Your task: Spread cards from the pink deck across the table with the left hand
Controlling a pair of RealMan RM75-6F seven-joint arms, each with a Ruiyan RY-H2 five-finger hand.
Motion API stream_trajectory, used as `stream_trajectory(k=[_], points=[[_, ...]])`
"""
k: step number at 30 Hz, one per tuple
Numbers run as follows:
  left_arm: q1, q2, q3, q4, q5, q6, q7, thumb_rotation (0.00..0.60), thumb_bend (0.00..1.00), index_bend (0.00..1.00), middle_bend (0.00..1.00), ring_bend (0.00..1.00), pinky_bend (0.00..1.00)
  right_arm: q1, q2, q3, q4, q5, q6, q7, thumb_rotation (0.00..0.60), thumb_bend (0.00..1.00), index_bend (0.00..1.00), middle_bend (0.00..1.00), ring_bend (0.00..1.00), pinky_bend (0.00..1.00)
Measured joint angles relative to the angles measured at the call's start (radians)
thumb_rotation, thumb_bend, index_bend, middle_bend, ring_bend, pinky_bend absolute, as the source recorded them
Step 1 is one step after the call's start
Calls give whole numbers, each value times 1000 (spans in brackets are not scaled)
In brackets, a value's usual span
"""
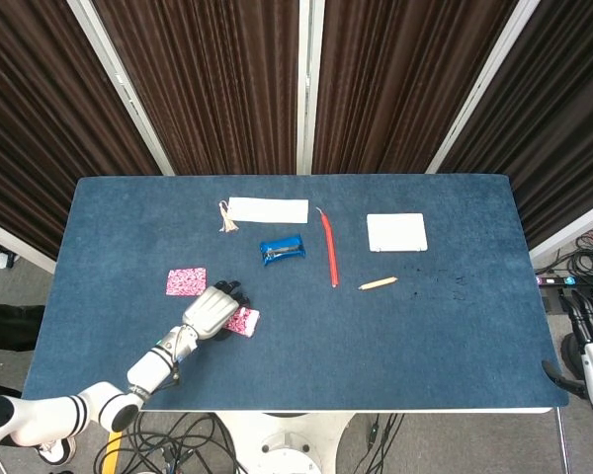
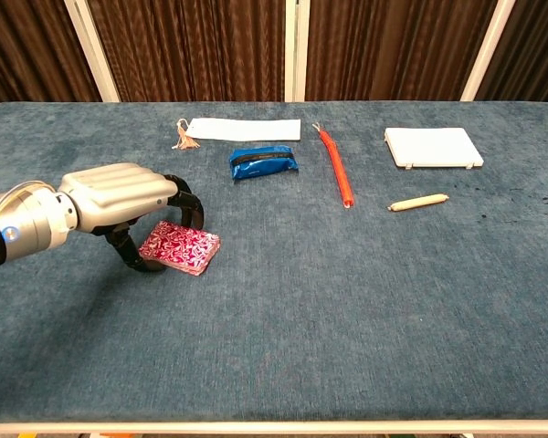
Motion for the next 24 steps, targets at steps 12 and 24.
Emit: stream_trajectory(k=[12,24], points=[[1,-3,-3,9,-1,-1,-12,600,227,328,339,132,224,3,-3,1,6,10,-13,0,600,104,0,0,0,0],[4,-12,-2,19,14,8,-40,600,240,360,371,143,225,1,-5,1,11,14,-11,4,600,104,0,0,0,0]])
